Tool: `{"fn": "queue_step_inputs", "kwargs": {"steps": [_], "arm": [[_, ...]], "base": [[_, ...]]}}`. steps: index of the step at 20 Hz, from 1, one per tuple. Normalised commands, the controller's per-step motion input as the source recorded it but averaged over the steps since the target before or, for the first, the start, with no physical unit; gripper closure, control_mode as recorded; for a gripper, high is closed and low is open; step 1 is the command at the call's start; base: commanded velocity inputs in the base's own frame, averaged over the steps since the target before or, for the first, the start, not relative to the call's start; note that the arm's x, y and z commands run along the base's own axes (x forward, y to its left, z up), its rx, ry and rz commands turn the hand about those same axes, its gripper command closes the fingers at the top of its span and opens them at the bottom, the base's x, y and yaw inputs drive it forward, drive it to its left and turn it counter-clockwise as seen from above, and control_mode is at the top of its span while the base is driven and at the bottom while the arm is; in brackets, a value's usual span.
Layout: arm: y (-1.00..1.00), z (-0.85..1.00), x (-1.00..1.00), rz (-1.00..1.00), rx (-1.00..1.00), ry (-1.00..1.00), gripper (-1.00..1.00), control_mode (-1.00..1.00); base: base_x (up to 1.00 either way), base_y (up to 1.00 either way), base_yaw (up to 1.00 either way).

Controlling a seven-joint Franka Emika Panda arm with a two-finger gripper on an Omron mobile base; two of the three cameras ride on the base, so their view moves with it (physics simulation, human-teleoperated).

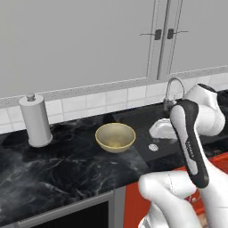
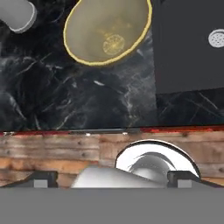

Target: Pick the cup and bowl from the counter and place them on the counter next to the sink.

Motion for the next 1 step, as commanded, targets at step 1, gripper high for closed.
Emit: {"fn": "queue_step_inputs", "kwargs": {"steps": [1], "arm": [[0.00, 0.53, -0.48, 0.28, -0.09, -0.28, -1.00, -1.00]], "base": [[0.00, 0.00, 0.00]]}}
